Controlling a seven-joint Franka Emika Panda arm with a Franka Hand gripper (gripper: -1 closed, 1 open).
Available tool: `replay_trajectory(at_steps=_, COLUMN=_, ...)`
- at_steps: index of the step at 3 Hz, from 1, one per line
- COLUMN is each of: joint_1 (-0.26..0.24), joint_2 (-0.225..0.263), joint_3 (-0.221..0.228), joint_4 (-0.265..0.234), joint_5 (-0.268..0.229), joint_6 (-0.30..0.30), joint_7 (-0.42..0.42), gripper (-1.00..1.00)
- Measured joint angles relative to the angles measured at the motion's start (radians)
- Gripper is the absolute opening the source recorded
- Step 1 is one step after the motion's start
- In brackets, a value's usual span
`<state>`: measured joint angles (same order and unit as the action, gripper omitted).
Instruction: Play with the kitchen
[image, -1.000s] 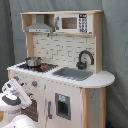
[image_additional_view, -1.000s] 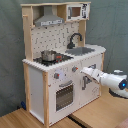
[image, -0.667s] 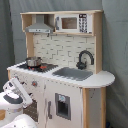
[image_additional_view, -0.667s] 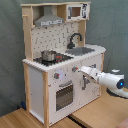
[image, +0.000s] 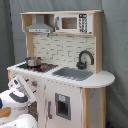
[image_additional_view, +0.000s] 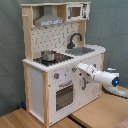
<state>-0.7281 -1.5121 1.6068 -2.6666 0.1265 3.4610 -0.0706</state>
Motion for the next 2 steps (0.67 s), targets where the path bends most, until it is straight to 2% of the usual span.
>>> replay_trajectory(at_steps=2, joint_1=-0.125, joint_2=0.0, joint_3=0.033, joint_4=0.106, joint_5=0.099, joint_6=0.004, joint_7=0.011, gripper=1.0)
